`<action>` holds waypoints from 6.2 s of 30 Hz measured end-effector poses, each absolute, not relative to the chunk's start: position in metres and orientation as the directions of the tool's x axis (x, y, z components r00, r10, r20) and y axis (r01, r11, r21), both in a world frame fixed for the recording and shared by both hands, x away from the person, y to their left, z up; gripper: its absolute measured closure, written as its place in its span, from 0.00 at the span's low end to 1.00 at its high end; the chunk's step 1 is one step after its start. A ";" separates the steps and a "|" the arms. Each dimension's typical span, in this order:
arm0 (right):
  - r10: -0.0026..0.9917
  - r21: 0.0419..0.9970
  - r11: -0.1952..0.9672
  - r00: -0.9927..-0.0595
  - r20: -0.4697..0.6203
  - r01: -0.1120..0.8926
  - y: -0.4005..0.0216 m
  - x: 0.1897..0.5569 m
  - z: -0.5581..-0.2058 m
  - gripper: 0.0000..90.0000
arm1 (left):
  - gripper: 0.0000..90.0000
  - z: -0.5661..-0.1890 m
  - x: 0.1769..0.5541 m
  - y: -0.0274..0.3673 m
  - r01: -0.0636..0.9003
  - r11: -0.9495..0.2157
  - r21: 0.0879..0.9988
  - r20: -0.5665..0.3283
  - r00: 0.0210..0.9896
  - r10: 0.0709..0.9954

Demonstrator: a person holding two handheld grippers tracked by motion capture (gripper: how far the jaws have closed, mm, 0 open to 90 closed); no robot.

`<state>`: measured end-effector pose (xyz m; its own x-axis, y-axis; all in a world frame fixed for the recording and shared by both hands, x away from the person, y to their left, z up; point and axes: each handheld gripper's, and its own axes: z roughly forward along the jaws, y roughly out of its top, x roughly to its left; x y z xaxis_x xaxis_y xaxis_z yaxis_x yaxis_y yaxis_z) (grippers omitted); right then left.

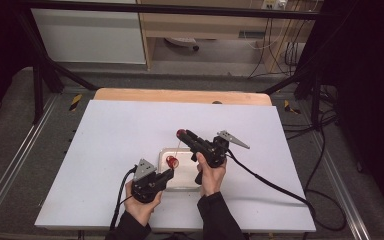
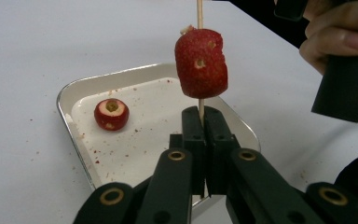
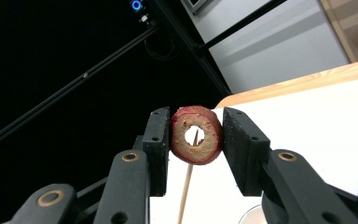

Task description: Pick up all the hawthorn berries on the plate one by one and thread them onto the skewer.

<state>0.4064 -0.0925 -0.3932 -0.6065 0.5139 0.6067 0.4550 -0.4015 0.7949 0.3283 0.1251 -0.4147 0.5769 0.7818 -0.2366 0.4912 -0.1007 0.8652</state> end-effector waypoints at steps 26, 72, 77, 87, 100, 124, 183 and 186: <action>0.537 0.834 -0.264 -0.645 0.544 0.484 -0.084 0.392 -0.408 0.61 | 0.98 -0.411 0.345 0.133 0.498 -0.109 0.860 -0.242 0.588 0.772; 0.603 0.539 0.642 -0.793 0.082 0.545 -0.026 0.459 -0.395 0.29 | 0.98 -0.438 0.336 0.239 0.495 -0.399 0.772 -0.043 0.666 0.744; 0.583 0.493 0.684 -0.809 0.075 0.538 -0.014 0.468 -0.398 0.37 | 0.97 -0.438 0.336 0.239 0.497 -0.394 0.773 -0.047 0.665 0.746; 0.572 0.431 0.713 -0.814 0.099 0.553 -0.003 0.481 -0.410 0.49 | 0.97 -0.439 0.336 0.238 0.500 -0.393 0.772 -0.050 0.664 0.746; 0.572 0.403 0.712 -0.808 0.143 0.575 -0.002 0.486 -0.414 0.64 | 0.97 -0.439 0.337 0.238 0.502 -0.392 0.771 -0.052 0.663 0.747; 0.581 0.440 0.689 -0.802 0.138 0.575 -0.006 0.479 -0.397 0.69 | 0.97 -0.439 0.336 0.237 0.493 -0.396 0.774 -0.041 0.664 0.747; 0.613 0.826 -0.163 -0.600 0.514 0.540 -0.124 0.407 -0.400 0.69 | 0.98 -0.424 0.326 0.162 0.456 -0.307 0.835 -0.069 0.642 0.764; 0.607 0.827 -0.204 -0.595 0.526 0.524 -0.123 0.408 -0.399 0.69 | 0.98 -0.424 0.325 0.158 0.461 -0.302 0.835 -0.075 0.638 0.767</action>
<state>0.4076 -0.1231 -0.3993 -0.5950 0.6073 0.5264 0.5236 -0.2040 0.8272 0.3253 0.1578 -0.4237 0.6378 0.7666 -0.0749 0.4606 -0.3016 0.8348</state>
